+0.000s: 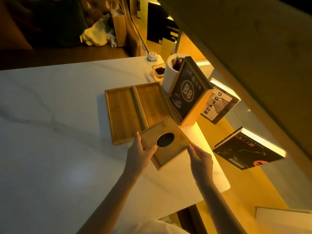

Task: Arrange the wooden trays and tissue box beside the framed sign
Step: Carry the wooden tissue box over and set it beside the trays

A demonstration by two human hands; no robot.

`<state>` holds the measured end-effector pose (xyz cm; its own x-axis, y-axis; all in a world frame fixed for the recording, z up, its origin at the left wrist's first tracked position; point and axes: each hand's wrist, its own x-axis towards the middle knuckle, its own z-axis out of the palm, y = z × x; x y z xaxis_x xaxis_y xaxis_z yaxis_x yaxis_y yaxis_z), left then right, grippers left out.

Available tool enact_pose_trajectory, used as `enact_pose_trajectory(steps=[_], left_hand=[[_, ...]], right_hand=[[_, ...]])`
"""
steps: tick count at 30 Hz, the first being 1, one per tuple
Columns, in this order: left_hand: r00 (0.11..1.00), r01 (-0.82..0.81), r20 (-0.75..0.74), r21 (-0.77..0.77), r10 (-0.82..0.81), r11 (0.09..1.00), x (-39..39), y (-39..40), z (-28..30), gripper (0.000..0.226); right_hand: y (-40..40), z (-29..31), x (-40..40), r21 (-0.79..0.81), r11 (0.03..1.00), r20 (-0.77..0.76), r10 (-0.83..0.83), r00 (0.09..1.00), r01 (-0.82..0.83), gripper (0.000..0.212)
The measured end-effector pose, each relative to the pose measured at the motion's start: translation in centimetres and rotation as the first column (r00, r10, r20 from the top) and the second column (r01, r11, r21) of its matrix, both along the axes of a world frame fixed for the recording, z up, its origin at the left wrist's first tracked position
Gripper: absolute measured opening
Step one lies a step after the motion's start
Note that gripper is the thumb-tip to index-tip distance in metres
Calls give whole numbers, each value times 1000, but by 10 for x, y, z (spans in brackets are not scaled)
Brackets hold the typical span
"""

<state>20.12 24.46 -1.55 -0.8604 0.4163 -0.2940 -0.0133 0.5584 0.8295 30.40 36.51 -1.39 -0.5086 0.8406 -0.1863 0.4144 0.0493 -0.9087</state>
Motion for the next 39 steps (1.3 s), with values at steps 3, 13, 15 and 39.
enact_pose_trajectory(steps=[3,13,15,39], left_hand=[[999,18,31,-29,-17,999,16,3,-10,78],[991,47,126,-24,-44,999,41,12,-34,80],[988,52,144,-22,-49,998,42,14,-37,81],[912,286,-170,-386,-373,877,68,12,-48,95]], right_hand=[[10,-10,11,-13,1000,28,4,1000,-4,26],[26,-31,32,-48,999,74,3,997,0,26],[27,-34,34,-57,998,72,-1,997,5,26],[53,-51,56,257,790,337,466,818,-556,60]])
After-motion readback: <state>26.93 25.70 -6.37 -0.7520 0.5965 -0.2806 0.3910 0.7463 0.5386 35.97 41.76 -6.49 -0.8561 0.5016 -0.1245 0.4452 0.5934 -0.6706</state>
